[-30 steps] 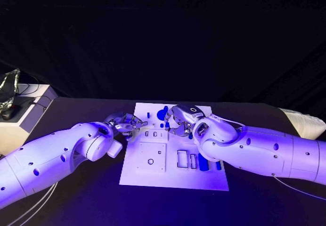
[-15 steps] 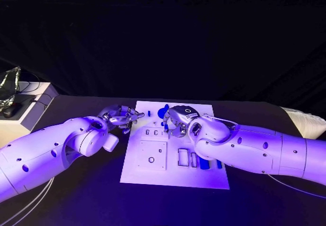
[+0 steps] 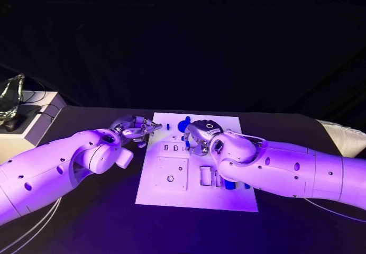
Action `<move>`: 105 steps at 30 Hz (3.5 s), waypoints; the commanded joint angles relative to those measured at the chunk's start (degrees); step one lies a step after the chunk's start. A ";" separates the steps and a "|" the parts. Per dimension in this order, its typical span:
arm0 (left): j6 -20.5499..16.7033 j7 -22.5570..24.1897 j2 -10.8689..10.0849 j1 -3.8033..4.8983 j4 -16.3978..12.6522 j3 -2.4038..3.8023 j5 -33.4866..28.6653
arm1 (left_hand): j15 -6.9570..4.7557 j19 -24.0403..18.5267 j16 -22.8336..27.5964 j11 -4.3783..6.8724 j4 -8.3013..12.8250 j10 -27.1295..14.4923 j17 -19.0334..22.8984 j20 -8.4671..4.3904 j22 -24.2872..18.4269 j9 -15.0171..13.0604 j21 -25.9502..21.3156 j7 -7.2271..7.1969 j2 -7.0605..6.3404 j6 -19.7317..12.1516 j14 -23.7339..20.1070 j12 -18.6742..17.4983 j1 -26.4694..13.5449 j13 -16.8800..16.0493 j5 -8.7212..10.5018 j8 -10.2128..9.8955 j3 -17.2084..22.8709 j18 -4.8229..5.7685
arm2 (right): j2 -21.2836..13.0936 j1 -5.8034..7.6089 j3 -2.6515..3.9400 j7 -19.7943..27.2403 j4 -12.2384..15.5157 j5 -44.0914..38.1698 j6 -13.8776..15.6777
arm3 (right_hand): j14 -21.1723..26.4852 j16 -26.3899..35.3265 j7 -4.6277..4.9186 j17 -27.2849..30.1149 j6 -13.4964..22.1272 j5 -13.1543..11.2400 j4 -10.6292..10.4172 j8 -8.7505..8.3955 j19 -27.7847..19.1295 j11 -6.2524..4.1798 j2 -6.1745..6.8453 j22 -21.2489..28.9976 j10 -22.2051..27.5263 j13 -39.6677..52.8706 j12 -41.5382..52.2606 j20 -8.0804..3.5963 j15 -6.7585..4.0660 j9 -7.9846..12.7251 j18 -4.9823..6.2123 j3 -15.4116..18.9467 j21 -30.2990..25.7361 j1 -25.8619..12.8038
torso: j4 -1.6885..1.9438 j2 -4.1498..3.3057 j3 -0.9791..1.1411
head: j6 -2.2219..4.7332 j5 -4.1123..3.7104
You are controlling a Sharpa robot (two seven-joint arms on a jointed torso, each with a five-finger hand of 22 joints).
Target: Assemble the parts on the task board
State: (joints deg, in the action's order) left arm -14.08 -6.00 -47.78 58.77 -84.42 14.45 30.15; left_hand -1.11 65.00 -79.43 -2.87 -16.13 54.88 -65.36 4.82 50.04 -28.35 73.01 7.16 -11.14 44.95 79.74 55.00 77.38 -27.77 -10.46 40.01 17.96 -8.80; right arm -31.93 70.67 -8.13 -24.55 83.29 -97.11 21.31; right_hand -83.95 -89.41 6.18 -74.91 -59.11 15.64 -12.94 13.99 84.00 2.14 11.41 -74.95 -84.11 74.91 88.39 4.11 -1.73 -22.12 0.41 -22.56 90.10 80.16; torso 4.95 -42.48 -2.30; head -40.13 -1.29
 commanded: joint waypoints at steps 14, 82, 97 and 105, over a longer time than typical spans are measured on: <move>0.43 0.68 -0.07 0.02 0.12 0.05 -0.79 | 0.42 0.08 -0.07 -0.09 -0.18 -0.42 -0.02 0.36 -0.02 0.04 0.17 0.05 -0.23 -0.32 0.18 -0.20 0.47 0.09 0.01 -0.33 0.30 1.16 | 0.19 -0.32 -0.13 -1.54 0.40 -3.63 -0.98 | -5.69 -0.10 0.10 -13.49 -0.13 0.34 -0.04 0.41 6.00 -0.34 0.03 -15.05 -4.54 13.70 0.12 -0.25 -0.47 -0.09 -0.41 -0.36 -0.10 -0.28 | 0.02 -0.09 0.00 | -0.19 0.03; 0.98 0.25 0.10 0.01 0.55 0.04 0.40 | 1.65 0.44 -0.74 -1.52 -0.23 -1.19 -0.97 1.42 0.91 1.83 0.70 1.70 -1.54 -3.19 0.50 -0.53 -0.36 0.99 0.02 -3.49 -1.03 1.33 | -0.66 -1.29 -0.11 0.11 2.10 0.99 8.39 | -5.51 0.18 2.59 -12.82 6.87 -6.91 -3.73 -2.42 6.00 1.95 2.46 -15.05 0.02 9.37 -4.76 1.66 1.62 1.82 -0.41 10.91 -0.10 -5.22 | -0.03 0.07 0.07 | -0.43 -0.03; 3.34 -6.35 2.33 0.10 1.31 0.07 9.05 | 0.31 6.25 -4.09 0.13 -0.72 9.93 -7.85 0.45 8.85 1.13 5.03 -0.07 2.58 -1.00 4.61 14.99 -11.71 -15.27 -1.20 0.12 -3.73 2.66 | -8.76 2.44 0.73 26.93 1.99 38.79 15.74 | -4.66 1.56 1.43 -9.52 4.32 -0.57 -3.43 2.40 3.10 0.91 -1.08 -10.67 1.01 8.73 -5.39 0.89 0.71 0.08 1.20 8.71 -6.51 -1.01 | -1.21 1.11 0.76 | 0.38 0.58; 11.03 -14.83 4.75 0.85 2.49 0.12 15.80 | -1.96 11.86 -6.81 2.55 -0.76 17.98 -14.93 -1.66 16.84 -5.10 8.61 -2.78 2.87 0.99 7.66 21.80 -17.53 -29.14 -0.35 6.43 -10.41 4.20 | -11.99 4.09 0.77 30.48 0.29 49.55 14.62 | -4.73 1.59 1.44 -9.65 6.31 2.49 -3.46 4.22 3.22 0.81 -0.91 -10.69 0.97 8.69 -5.33 0.55 0.50 -1.45 1.16 6.67 -6.57 -1.86 | -1.94 1.59 1.70 | 0.51 1.50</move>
State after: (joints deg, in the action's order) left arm -8.88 -15.34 -43.22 59.45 -81.98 14.50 41.09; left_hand -2.72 76.61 -86.10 -0.32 -16.88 72.61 -74.95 3.09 66.69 -33.25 81.49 4.64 -8.17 45.92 84.11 76.61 60.17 -56.55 -11.04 46.27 7.79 -5.23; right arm -43.81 74.71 -7.40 1.11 83.73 -55.64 35.82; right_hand -84.04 -87.98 7.75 -74.90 -53.02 18.06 -16.40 17.97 84.00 2.96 10.45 -74.94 -83.08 74.94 83.21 4.92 -1.04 -23.56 1.28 -15.63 83.71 79.02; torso 3.38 -41.18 -1.03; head -39.70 0.01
